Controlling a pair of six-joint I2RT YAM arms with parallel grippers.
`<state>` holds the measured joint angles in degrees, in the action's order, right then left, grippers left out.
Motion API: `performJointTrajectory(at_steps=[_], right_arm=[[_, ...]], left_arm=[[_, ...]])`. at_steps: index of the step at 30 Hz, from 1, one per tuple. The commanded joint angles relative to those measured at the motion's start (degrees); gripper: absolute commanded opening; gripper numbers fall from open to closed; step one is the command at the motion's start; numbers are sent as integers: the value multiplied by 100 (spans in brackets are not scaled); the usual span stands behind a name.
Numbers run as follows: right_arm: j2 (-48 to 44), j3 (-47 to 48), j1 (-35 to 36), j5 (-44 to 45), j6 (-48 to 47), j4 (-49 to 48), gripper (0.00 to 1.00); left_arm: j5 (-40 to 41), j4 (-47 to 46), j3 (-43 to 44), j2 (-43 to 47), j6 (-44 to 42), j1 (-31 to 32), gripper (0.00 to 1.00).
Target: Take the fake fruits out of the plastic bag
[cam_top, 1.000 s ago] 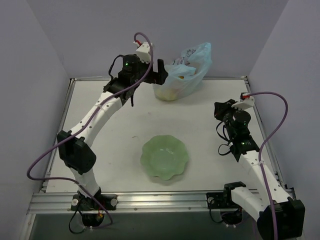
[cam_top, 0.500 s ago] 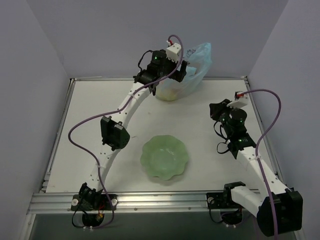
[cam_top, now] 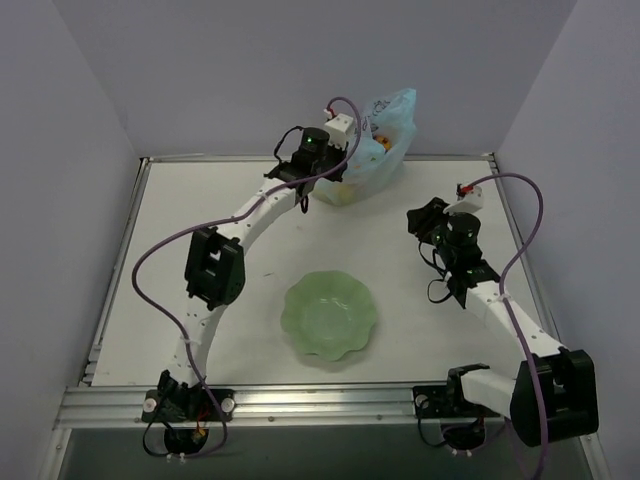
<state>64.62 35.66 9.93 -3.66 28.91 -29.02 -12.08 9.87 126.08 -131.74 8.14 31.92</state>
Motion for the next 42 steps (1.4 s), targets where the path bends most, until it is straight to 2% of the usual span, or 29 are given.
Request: performJointTrajectory(at_steps=[1, 2, 7, 10, 11, 14, 18, 19, 21, 22, 23, 24, 25, 26, 27, 28, 30, 31, 33, 34, 36, 37, 40, 42], right_arm=[[243, 125, 114, 164, -52, -324, 43], [409, 169, 131, 173, -34, -324, 56], [964, 721, 333, -257, 150, -482, 81], [1140, 1178, 413, -363, 142, -439, 91], [1158, 1285, 448, -381, 107, -404, 97], [1237, 1697, 518, -626, 37, -220, 100], [1413, 2067, 667, -680, -8, 80, 100], [1456, 2094, 685, -671, -8, 80, 100], [1658, 2234, 729, -592, -8, 194, 100], [1755, 2287, 738, -548, -34, 247, 100], [1895, 2322, 755, -426, -60, 308, 100], [1957, 2384, 764, -347, -130, 326, 100], [2019, 2410, 782, -259, -166, 344, 97], [2115, 2428, 791, -197, -209, 326, 93], [2160, 2489, 782, -135, -245, 326, 86], [2204, 2525, 791, -109, -315, 352, 73], [2248, 2551, 791, -74, -350, 388, 53], [2231, 2482, 791, -56, -377, 379, 35], [2152, 2341, 791, -3, -394, 300, 20], [2116, 2192, 791, 14, -403, 283, 9], [2029, 2042, 791, 41, -421, 230, 1], [2002, 1972, 791, 50, -421, 204, 0], [1879, 1769, 782, 15, -386, 124, 0], [1782, 1673, 791, 23, -403, 124, 0]], left_arm=[[345, -1767, -1315, 1674, 539, 33, 2], [433, -2213, -1688, 1904, 609, 25, 2], [733, -3113, -3927, 3162, 1347, 16, 2], [952, -3666, -4967, 3839, 1839, 42, 2], [1022, -3885, -5597, 4006, 1962, 42, 2], [1155, -4141, -6609, 4560, 2305, 51, 2], [1286, -4353, -7455, 5096, 2499, 95, 2], [1321, -4344, -7571, 5167, 2508, 104, 5], [1366, -4362, -7799, 5386, 2517, 95, 18], [1383, -4353, -7853, 5448, 2534, 95, 26], [1383, -4318, -7879, 5518, 2543, 95, 44], [1331, -4283, -7888, 5641, 2552, 104, 51], [1313, -4222, -7854, 5703, 2535, 112, 58], [1304, -4073, -7818, 5782, 2508, 139, 70], [1313, -3959, -7766, 5913, 2421, 165, 74], [1330, -3810, -7617, 5984, 2368, 191, 77], [1383, -3326, -7432, 6186, 2167, 244, 85], [1383, -3203, -7353, 6248, 2026, 331, 88], [1558, -2834, -7046, 6353, 1431, 516, 93], [1646, -2354, -6871, 6319, 1149, 699, 94], [1752, -1737, -6072, 5926, 430, 833, 97], [1518, -1064, -5721, 5714, 216, 859, 97], [1208, 238, -4402, 4678, -312, 860, 97], [900, 637, -3700, 4038, -497, 912, 96]])
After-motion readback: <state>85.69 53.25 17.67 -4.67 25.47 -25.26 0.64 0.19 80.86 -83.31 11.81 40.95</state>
